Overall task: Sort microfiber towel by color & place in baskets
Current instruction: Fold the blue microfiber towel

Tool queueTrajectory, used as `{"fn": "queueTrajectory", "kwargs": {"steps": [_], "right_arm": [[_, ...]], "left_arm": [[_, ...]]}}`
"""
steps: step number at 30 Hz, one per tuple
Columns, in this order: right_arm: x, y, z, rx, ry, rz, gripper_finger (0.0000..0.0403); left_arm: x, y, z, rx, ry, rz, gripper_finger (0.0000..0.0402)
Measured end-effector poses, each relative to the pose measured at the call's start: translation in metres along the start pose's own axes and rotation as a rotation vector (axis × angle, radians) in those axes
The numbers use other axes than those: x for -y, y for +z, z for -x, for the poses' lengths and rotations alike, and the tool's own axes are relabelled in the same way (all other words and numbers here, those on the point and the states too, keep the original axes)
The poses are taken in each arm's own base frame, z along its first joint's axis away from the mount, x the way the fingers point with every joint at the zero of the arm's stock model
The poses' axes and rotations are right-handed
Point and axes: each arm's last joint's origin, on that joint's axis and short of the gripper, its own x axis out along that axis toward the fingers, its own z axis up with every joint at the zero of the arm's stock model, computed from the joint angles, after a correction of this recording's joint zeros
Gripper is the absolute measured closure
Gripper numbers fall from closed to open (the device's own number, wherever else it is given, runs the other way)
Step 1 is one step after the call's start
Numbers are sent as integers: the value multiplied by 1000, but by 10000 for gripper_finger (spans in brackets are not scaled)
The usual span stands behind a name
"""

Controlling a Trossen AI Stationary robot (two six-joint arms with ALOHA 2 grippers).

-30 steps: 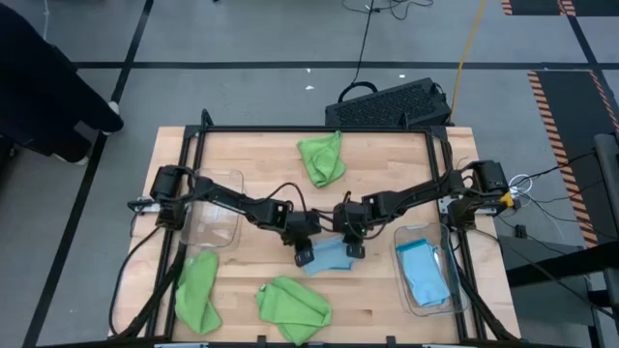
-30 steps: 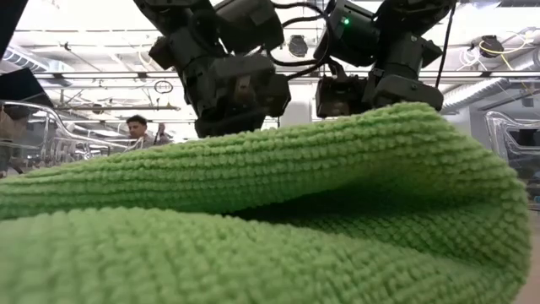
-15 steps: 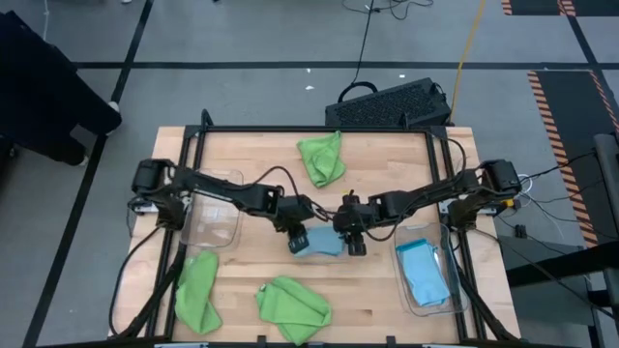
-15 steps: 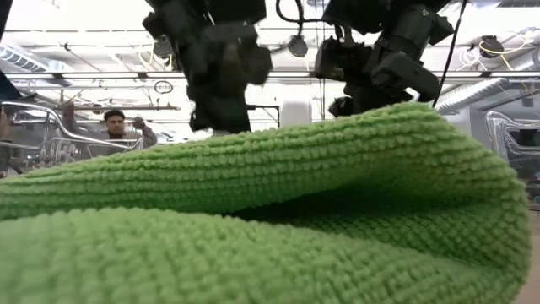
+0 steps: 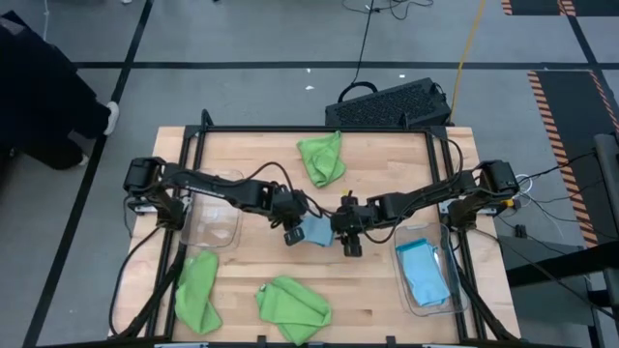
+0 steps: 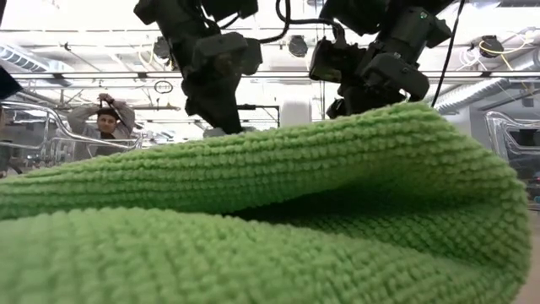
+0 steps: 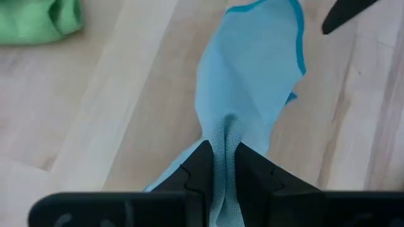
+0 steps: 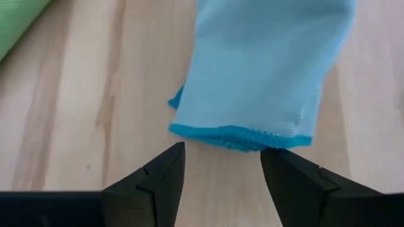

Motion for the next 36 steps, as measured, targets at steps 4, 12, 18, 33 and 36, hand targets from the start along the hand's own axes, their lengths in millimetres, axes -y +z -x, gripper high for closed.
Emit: {"fn": "queueTrajectory", "kwargs": {"steps": [4, 12, 18, 33, 36], "right_arm": [[-1, -1, 0, -11, -15, -16, 202], [10, -18, 17, -175, -204, -21, 202], [22, -14, 39, -126, -234, -64, 202], [23, -4, 47, -13, -224, -100, 202], [25, -4, 47, -12, -227, -103, 202]], "left_arm": [[-6, 0, -9, -43, -34, -2, 346], [-32, 3, -20, -160, -109, 272, 346], [-51, 11, -22, -175, -160, 536, 346], [-28, 5, -31, -175, -79, 898, 346], [-25, 2, -36, -150, -26, 860, 339]]}}
